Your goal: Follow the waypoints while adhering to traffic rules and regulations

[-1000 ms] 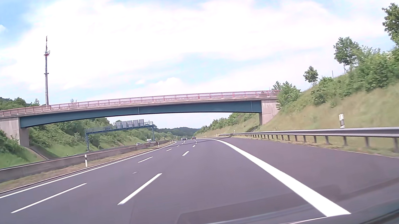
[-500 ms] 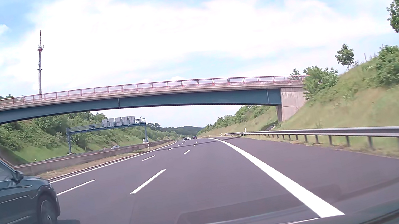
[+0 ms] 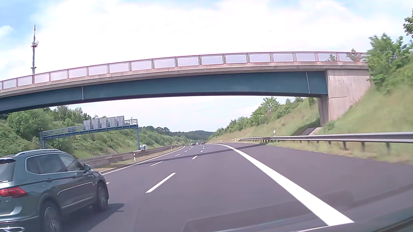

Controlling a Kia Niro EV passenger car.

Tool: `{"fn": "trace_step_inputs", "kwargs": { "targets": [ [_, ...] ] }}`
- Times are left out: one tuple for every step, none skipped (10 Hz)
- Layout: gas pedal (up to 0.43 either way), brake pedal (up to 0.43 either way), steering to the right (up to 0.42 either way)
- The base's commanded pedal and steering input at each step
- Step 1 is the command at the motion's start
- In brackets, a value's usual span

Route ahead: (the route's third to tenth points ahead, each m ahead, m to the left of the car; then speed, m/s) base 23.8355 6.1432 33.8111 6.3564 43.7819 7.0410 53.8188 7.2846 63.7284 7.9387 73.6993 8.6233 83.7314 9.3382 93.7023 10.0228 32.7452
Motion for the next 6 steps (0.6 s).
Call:
{"fn": "trace_step_inputs", "kwargs": {
  "targets": [
    [0.24,0.0,-0.006],
    [0.24,0.0,-0.006],
    [0.24,0.0,-0.007],
    [0.24,0.0,-0.008],
    [0.24,0.0,-0.009],
    [0.24,0.0,-0.009]
  ]
}}
